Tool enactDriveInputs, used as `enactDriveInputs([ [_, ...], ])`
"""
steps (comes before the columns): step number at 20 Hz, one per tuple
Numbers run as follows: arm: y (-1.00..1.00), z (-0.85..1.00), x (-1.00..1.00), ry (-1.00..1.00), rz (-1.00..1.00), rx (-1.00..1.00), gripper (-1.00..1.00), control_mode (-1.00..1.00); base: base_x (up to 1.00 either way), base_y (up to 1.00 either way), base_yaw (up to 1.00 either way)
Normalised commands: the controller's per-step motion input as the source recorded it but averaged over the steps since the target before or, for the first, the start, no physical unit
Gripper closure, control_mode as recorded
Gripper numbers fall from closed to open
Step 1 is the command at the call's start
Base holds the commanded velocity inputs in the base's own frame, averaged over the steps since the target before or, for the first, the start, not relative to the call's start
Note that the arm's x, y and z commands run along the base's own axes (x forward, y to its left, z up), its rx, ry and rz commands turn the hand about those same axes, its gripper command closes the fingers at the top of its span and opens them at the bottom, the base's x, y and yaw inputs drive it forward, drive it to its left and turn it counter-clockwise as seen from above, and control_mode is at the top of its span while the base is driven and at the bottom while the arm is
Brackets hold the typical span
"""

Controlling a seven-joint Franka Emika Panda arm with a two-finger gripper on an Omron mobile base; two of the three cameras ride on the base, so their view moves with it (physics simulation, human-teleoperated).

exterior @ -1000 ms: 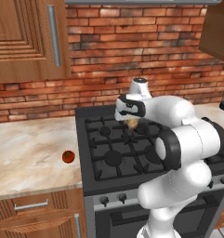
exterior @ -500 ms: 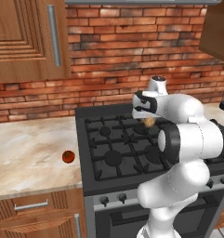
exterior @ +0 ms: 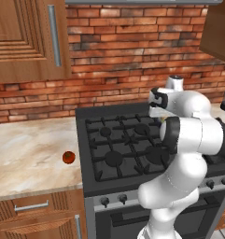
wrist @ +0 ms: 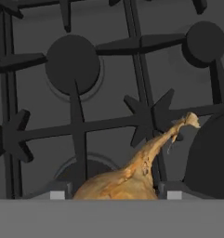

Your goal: Place the pan on the front right burner on the stove. Then place the tomato and the onion in the pan and turn on the front right burner.

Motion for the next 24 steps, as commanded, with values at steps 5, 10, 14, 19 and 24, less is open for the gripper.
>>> enactDriveInputs([
  [5, -0.69, 0.0, 0.0, 0.02, -0.05, 0.0, 1.0, -1.0, 0.0, 0.0, 0.0],
  [10, -0.64, 0.0, -0.02, 0.01, -0.05, 0.0, 1.0, -1.0, 0.0, 0.0, 0.0],
  [14, -0.52, 0.0, -0.13, 0.0, -0.04, 0.0, 1.0, -1.0, 0.0, 0.0, 0.0],
  [19, -0.38, -0.11, -0.17, 0.0, -0.02, 0.0, 1.0, -1.0, 0.0, 0.0, 0.0],
  [24, -0.38, -0.19, -0.15, 0.01, -0.02, 0.0, 1.0, -1.0, 0.0, 0.0, 0.0],
])
